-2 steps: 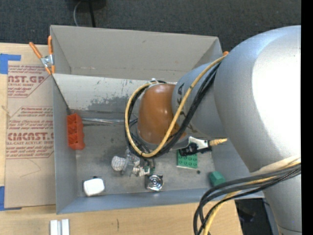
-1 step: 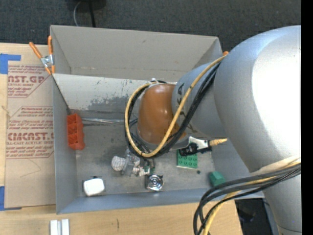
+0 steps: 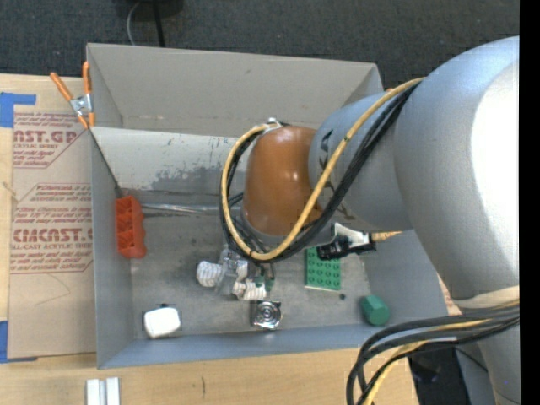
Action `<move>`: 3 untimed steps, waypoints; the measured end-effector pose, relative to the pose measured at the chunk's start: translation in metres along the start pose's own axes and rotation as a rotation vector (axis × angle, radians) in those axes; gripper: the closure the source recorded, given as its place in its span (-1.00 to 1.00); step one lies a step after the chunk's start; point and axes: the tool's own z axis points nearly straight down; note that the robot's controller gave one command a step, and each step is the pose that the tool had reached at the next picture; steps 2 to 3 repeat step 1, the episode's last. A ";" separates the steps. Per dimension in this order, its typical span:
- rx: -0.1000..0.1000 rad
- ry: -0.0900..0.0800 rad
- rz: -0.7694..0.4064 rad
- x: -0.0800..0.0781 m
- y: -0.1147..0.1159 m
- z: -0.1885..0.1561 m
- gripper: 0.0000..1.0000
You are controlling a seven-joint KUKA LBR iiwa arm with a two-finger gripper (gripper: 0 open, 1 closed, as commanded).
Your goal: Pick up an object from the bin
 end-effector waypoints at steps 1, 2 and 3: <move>-0.005 -0.011 -0.062 -0.014 0.011 -0.130 1.00; -0.005 -0.011 -0.062 -0.014 0.011 -0.130 1.00; -0.005 -0.011 -0.062 -0.014 0.011 -0.130 1.00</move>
Offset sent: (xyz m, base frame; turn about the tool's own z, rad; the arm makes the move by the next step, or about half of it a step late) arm 0.0000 0.0000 0.0000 0.0000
